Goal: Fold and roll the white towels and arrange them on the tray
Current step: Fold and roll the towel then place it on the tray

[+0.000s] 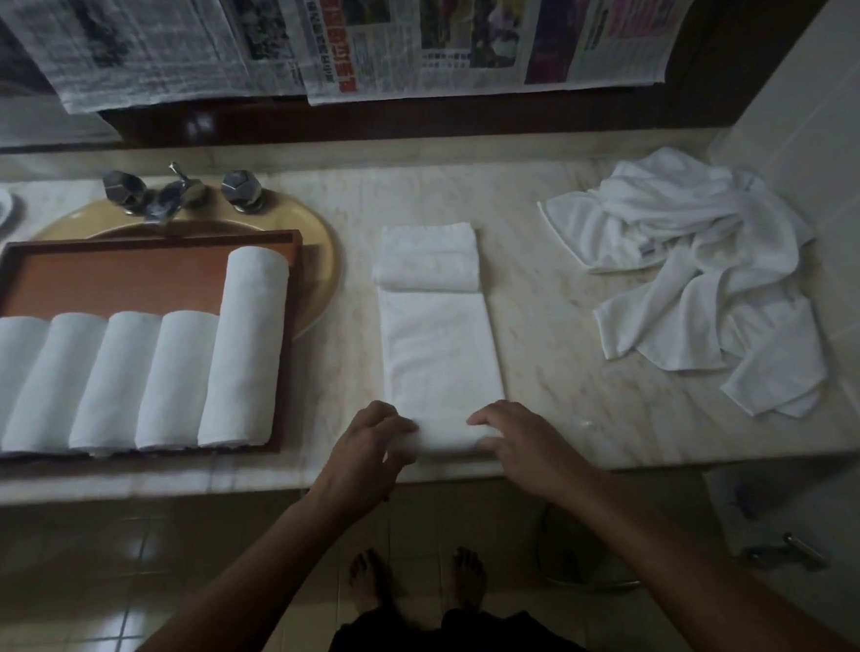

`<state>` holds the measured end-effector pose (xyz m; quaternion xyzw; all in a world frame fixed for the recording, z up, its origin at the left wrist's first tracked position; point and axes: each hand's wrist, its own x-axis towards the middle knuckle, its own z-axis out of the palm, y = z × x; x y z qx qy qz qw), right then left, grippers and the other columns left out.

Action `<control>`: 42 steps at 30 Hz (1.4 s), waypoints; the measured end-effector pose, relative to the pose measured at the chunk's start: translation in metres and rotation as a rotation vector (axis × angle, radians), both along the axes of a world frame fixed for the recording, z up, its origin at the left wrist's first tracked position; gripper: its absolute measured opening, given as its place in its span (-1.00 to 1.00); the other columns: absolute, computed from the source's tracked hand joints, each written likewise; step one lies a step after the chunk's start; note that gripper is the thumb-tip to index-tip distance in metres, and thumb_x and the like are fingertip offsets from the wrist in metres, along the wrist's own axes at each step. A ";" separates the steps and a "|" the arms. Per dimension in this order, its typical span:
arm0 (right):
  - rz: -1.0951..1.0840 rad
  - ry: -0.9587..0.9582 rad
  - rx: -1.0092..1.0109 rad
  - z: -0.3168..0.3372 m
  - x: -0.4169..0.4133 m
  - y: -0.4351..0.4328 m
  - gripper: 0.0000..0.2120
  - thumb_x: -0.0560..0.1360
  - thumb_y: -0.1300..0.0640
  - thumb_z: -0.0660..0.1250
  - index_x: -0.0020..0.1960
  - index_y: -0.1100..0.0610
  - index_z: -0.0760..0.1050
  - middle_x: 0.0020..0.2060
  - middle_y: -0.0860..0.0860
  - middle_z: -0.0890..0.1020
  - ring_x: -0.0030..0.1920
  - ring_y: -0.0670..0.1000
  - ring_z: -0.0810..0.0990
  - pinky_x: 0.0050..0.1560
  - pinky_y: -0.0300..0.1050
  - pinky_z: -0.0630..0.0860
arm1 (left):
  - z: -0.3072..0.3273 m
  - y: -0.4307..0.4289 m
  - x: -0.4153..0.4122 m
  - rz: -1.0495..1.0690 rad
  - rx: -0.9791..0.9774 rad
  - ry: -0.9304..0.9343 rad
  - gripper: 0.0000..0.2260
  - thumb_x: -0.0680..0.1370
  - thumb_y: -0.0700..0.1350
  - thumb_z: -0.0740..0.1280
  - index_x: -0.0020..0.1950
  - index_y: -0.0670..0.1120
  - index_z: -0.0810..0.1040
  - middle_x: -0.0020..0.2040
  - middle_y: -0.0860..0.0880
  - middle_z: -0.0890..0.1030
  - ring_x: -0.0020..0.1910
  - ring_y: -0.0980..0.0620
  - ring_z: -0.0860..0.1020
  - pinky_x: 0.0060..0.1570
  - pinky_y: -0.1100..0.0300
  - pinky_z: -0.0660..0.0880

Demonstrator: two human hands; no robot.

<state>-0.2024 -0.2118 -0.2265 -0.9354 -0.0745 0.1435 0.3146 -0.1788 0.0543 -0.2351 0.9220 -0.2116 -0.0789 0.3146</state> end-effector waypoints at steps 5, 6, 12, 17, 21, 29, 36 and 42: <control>-0.057 -0.160 -0.104 -0.007 0.000 0.008 -0.72 0.62 0.20 0.35 0.32 0.10 0.61 0.16 -0.02 0.57 0.17 0.02 0.48 0.18 -0.04 0.52 | 0.008 0.000 0.015 0.083 -0.009 0.168 -0.71 0.52 -0.03 0.53 0.23 0.05 0.65 0.08 0.09 0.60 0.04 0.12 0.53 -0.01 0.24 0.43; -0.071 -0.224 -0.167 -0.004 -0.004 0.013 -0.71 0.59 0.22 0.38 0.30 0.12 0.62 0.16 0.01 0.59 0.16 0.06 0.50 0.15 0.03 0.55 | 0.010 0.000 0.019 0.089 -0.004 0.195 -0.71 0.51 -0.01 0.54 0.20 0.07 0.63 0.05 0.11 0.60 0.01 0.13 0.55 -0.05 0.24 0.44; -0.022 -0.412 -0.319 -0.012 -0.046 0.050 -0.53 0.59 0.16 0.27 0.50 0.14 0.42 0.46 0.19 0.44 0.48 0.25 0.36 0.51 0.27 0.25 | 0.016 0.002 0.043 0.097 0.030 0.340 -0.78 0.49 0.04 0.55 0.08 0.05 0.65 -0.02 0.09 0.62 -0.05 0.08 0.58 -0.15 0.22 0.42; 0.007 -0.307 -0.375 -0.025 -0.046 0.053 -0.28 0.55 0.22 0.29 0.66 0.09 0.13 0.63 0.19 0.17 0.64 0.25 0.04 0.60 0.29 0.03 | 0.015 -0.008 0.028 0.130 0.149 0.053 -0.65 0.55 0.10 0.43 0.29 0.02 0.56 0.19 0.01 0.58 0.13 0.01 0.52 0.11 0.01 0.50; 0.032 -0.311 -0.396 -0.026 -0.031 0.048 -0.24 0.54 0.22 0.30 0.67 0.11 0.08 0.63 0.19 0.17 0.64 0.26 0.07 0.59 0.32 0.09 | 0.008 -0.035 -0.016 0.015 0.252 -0.213 -0.49 0.57 -0.08 0.34 0.51 -0.06 0.36 0.44 -0.07 0.44 0.42 -0.08 0.41 0.44 -0.09 0.35; 0.126 -0.237 -0.488 -0.008 0.019 0.043 -0.26 0.51 0.15 0.19 0.67 0.10 0.08 0.59 0.16 0.25 0.60 0.23 0.18 0.58 0.30 0.08 | -0.020 -0.038 0.010 0.006 0.461 -0.149 -0.25 0.54 -0.16 0.37 0.67 -0.16 0.10 0.65 -0.18 0.17 0.64 -0.19 0.11 0.52 -0.27 0.23; 0.231 -0.190 -0.372 0.005 0.028 0.025 -0.23 0.48 0.37 0.33 0.62 0.07 0.16 0.49 0.07 0.40 0.46 0.12 0.37 0.50 0.03 0.24 | -0.007 -0.022 0.019 -0.111 0.377 -0.132 -0.37 0.48 -0.29 0.38 0.54 -0.17 0.30 0.44 -0.15 0.45 0.38 -0.17 0.46 0.23 -0.07 0.53; 0.137 -0.042 -0.189 -0.001 0.002 0.008 -0.60 0.59 0.09 0.40 0.39 -0.01 0.37 0.31 0.02 0.51 0.28 0.09 0.51 0.21 -0.04 0.47 | -0.005 -0.003 -0.010 -0.125 0.159 -0.054 -0.67 0.56 -0.13 0.39 0.30 -0.03 0.41 0.25 0.00 0.52 0.08 -0.06 0.56 -0.04 0.06 0.48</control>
